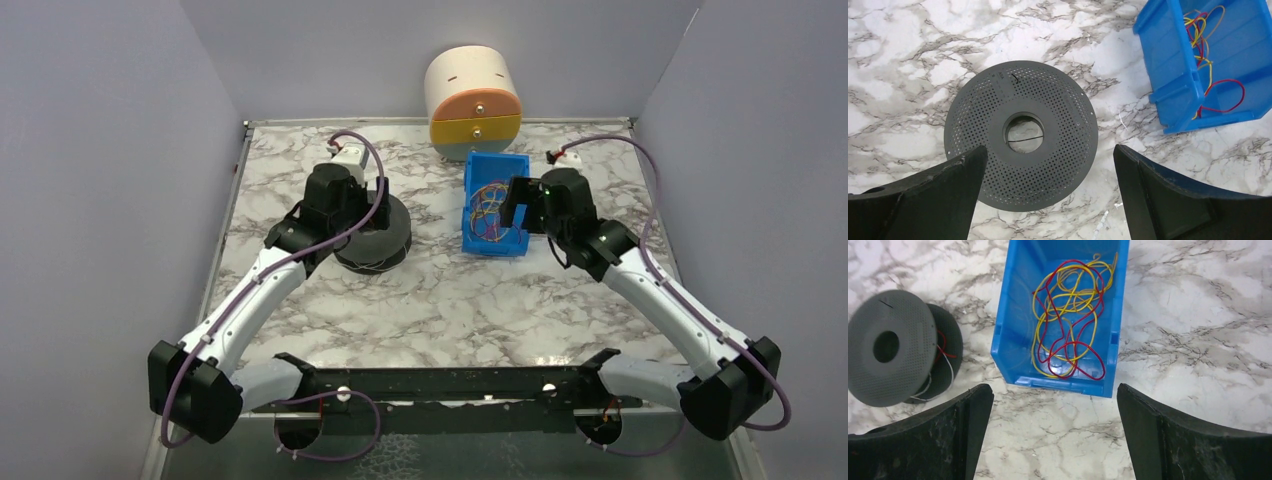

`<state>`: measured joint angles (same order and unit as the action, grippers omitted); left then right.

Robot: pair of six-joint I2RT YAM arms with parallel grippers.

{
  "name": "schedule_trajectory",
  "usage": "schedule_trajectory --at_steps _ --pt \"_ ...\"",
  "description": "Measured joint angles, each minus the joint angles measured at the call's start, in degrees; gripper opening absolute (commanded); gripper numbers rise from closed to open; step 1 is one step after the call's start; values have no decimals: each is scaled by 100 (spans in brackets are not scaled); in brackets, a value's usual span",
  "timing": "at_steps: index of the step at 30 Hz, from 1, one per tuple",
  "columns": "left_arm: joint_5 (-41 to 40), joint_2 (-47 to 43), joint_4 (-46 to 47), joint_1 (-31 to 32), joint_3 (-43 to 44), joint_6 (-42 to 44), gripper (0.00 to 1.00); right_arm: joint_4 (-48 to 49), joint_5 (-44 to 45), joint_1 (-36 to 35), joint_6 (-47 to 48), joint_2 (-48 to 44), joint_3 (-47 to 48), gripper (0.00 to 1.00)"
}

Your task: Wrap the cables

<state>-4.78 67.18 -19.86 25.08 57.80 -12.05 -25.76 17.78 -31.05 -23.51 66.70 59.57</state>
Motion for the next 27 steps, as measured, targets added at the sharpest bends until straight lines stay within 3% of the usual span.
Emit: schedule_trajectory --at_steps 6,13,21,27 --pt "-225 -483 160 0 -348 -37 99 -417 179 0 -627 -699 0 100" --pt "-525 -1207 264 0 -1008 -210 99 -887 214 0 -708 -1300 -122 100" --pt "-717 -2463 595 0 -1228 -166 99 -940 144 0 -201 -1932 -313 100" --pt "-553 -2393 787 0 -1228 -31 99 -951 151 0 -39 -2194 -533 100"
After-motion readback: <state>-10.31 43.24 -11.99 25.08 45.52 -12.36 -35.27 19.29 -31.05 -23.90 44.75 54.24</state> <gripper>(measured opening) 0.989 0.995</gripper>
